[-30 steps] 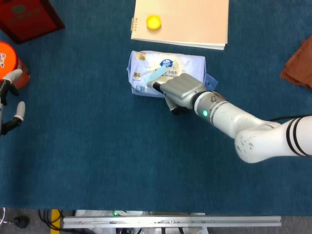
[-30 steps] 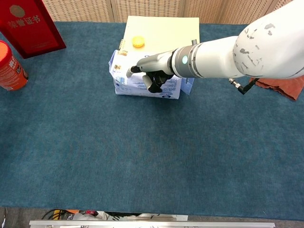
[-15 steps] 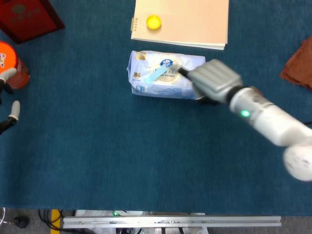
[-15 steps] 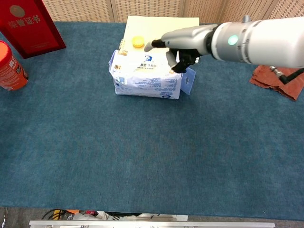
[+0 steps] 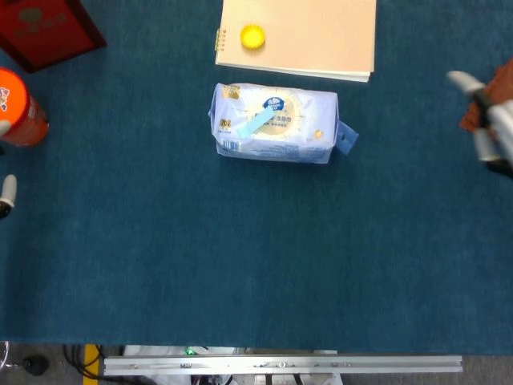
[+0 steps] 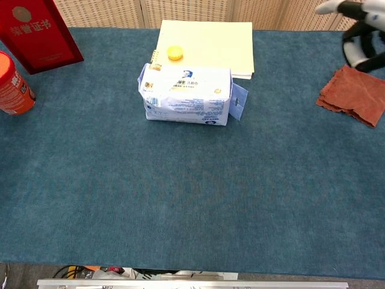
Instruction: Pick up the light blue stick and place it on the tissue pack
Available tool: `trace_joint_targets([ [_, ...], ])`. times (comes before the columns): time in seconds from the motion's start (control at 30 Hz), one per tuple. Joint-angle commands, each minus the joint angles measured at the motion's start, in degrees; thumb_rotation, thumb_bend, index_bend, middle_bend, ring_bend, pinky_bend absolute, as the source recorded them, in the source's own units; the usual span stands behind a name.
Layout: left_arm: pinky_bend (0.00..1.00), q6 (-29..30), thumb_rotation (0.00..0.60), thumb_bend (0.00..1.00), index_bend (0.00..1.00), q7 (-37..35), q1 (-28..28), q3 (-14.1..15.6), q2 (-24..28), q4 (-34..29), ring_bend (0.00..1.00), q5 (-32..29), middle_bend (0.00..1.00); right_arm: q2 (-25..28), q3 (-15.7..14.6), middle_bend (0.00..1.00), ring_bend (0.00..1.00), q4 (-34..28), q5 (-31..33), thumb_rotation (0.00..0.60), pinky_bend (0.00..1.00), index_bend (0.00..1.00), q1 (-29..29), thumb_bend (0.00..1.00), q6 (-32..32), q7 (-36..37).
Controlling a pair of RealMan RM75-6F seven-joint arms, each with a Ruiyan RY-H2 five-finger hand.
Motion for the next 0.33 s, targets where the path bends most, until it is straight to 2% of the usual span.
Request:
trace_joint_targets([
  [0.03,0.41,0.8,0.600,0.41,0.19,0.7,0.7,0.5,0.4,-0.2,0.43,0.4,0.38,0.5,-3.0,0.40,0.41,5.2,-8.1,0.600,0.59,0.05,-11.2,0.47,9.0,1.5],
  [0.07,0.40,1.1,0.600,0.41,0.19,0.9,0.9,0.6,0.4,-0.2,0.42,0.5,0.37,-0.3,-3.0,0.36,0.36,6.8,-9.2,0.600,0.54,0.05,-13.3,0.42,10.9,1.6],
  [0.17,0.38,2.3,0.600,0.41,0.19,1.4,1.8,0.8,0.4,-0.2,0.40,0.7,0.36,-3.0,-2.3,0.30,0.29,12.2,-12.6,0.600,0.46,0.05,-19.7,0.35,16.7,3.1],
  [0.33,0.36,3.7,0.600,0.41,0.19,1.4,3.1,1.3,0.4,0.1,0.39,1.0,0.35,-6.2,-0.8,0.26,0.25,19.9,-16.2,0.600,0.44,0.04,-26.8,0.33,21.1,7.0],
])
